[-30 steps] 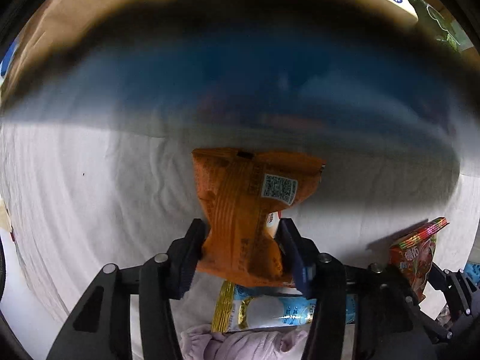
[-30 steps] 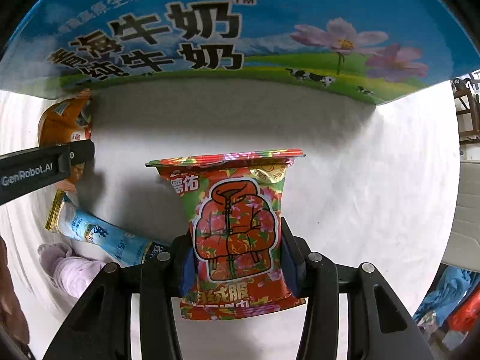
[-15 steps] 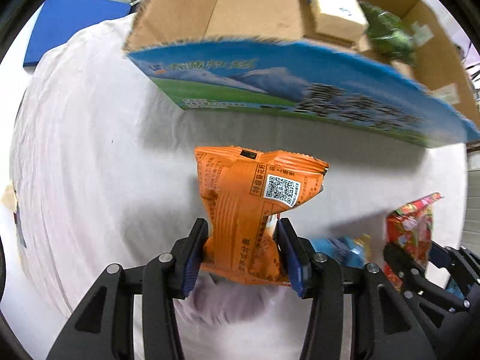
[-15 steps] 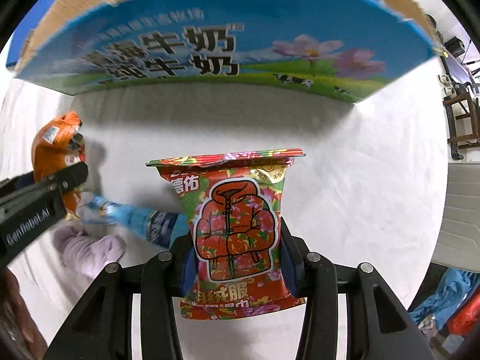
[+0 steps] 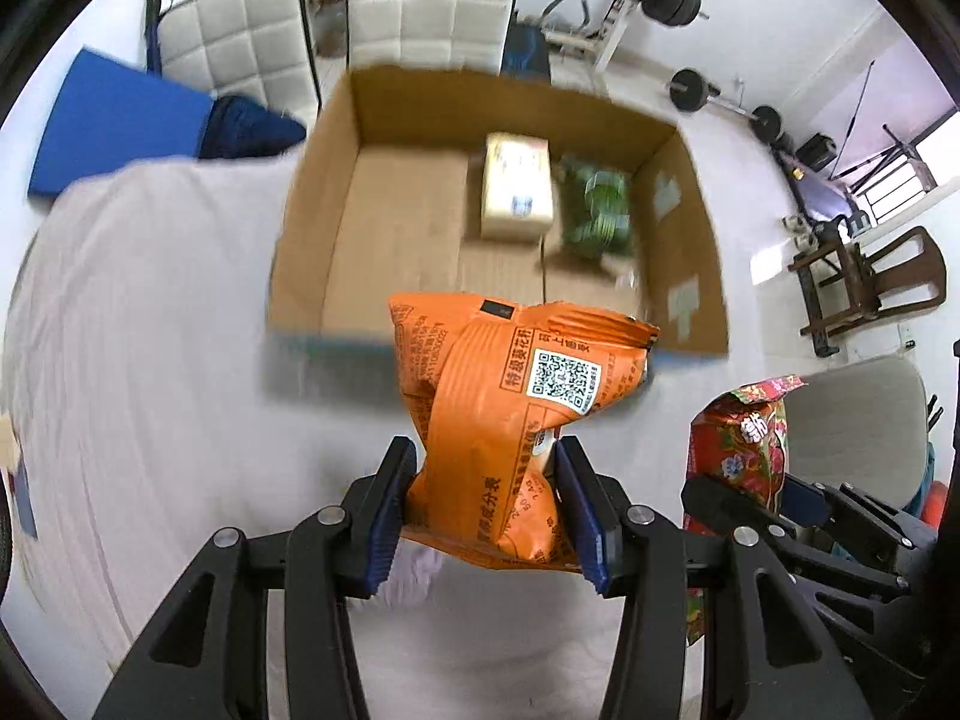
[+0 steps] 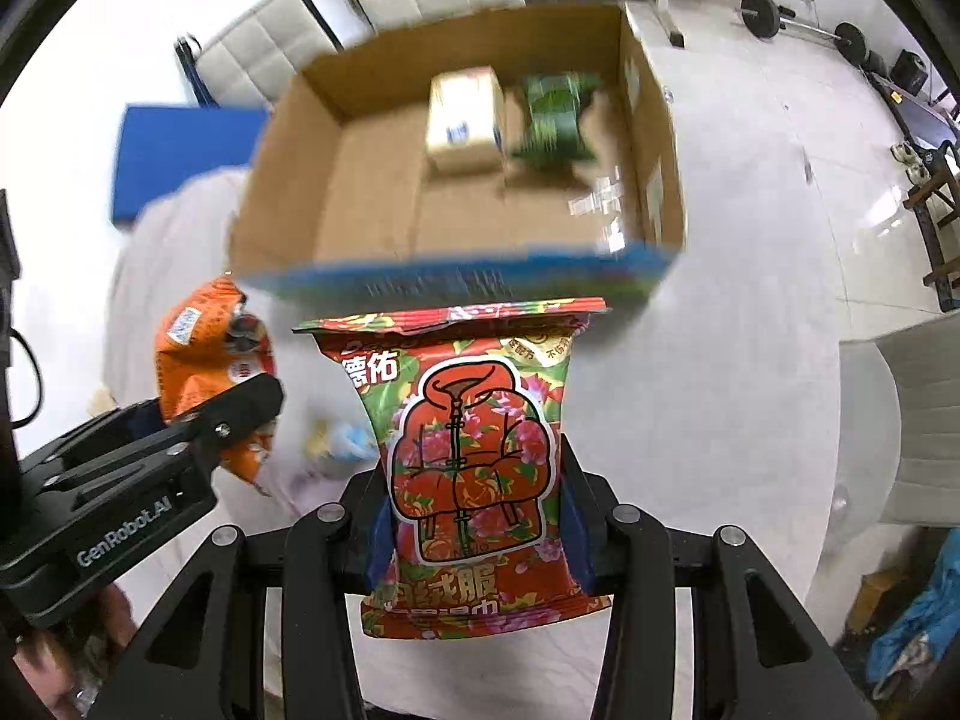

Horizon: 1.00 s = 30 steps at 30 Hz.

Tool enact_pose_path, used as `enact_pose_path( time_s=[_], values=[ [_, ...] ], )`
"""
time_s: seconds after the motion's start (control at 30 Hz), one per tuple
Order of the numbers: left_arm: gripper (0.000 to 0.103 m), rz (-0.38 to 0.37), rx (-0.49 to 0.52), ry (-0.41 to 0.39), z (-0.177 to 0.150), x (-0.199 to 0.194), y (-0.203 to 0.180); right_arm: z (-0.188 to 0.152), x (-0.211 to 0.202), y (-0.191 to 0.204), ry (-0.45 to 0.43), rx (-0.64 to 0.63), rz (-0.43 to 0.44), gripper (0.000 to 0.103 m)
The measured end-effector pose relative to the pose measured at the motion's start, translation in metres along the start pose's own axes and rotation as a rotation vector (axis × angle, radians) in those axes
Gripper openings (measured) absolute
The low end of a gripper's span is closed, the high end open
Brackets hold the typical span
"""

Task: Organize soft objects
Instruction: 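Lower both bags into the cardboard box and open both tools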

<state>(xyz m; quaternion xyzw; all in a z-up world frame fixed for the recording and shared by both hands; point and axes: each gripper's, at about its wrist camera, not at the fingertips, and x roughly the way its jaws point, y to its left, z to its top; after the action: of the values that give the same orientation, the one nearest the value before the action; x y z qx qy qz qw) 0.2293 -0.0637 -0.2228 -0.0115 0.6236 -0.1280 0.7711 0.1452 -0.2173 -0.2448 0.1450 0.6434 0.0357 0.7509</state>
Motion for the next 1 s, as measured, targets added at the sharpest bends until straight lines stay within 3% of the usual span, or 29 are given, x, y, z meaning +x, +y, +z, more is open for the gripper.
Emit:
enact_pose_path(
  time_s=[0.17,0.43,0.63,1.0],
  values=[
    [0.045,0.042,0.008,-0.020,0.059,0.009,0.007,0.056,-0.011,0.007,-0.051,0.025,-0.013,0.047],
    [0.045,0.063,-0.024,0.052,0.134,0.055,0.034,0.128,0.038,-0.009,-0.020,0.091,-0.108,0.047],
    [0.045,0.082,-0.021,0.113,0.165,0.103,0.043,0.145,0.092,-0.022,0.045,0.115,-0.169,0.047],
    [0.048,0.098,0.005,0.188,0.201,0.166,0.038,0.149,0.154,-0.041,0.145,0.164,-0.205,0.048]
  ],
)
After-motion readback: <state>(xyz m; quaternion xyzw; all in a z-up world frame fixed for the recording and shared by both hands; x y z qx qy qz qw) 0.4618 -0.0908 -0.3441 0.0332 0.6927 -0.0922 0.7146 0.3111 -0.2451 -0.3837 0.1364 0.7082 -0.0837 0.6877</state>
